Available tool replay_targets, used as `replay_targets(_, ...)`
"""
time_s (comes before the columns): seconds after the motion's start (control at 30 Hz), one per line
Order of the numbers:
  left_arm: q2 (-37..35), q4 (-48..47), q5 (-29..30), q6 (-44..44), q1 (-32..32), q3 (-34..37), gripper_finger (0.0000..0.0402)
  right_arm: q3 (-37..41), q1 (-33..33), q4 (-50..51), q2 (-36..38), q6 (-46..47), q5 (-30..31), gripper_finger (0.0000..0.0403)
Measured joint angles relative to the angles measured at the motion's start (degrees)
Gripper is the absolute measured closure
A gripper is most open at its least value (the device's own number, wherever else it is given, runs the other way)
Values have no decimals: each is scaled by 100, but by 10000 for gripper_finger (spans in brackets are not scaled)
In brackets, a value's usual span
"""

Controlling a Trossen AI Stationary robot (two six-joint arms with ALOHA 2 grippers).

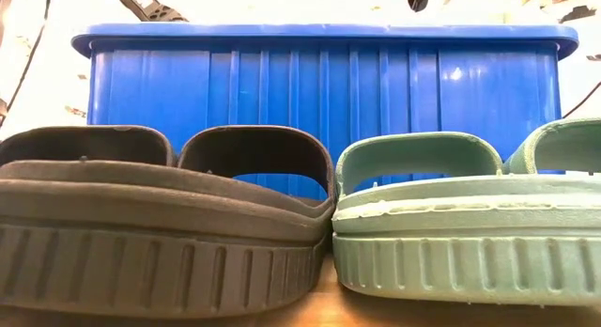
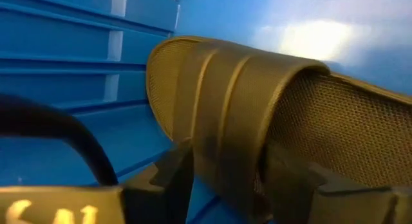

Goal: Pick and place slides into bin
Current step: Put the black slide into the blue bin

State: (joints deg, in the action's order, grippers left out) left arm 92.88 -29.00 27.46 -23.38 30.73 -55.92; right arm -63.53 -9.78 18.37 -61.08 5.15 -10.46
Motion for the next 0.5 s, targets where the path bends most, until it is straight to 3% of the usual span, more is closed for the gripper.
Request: replay_targets(0.5,0,-36,-317,1,3,0,221,0,0,0,0,-2,-14,283)
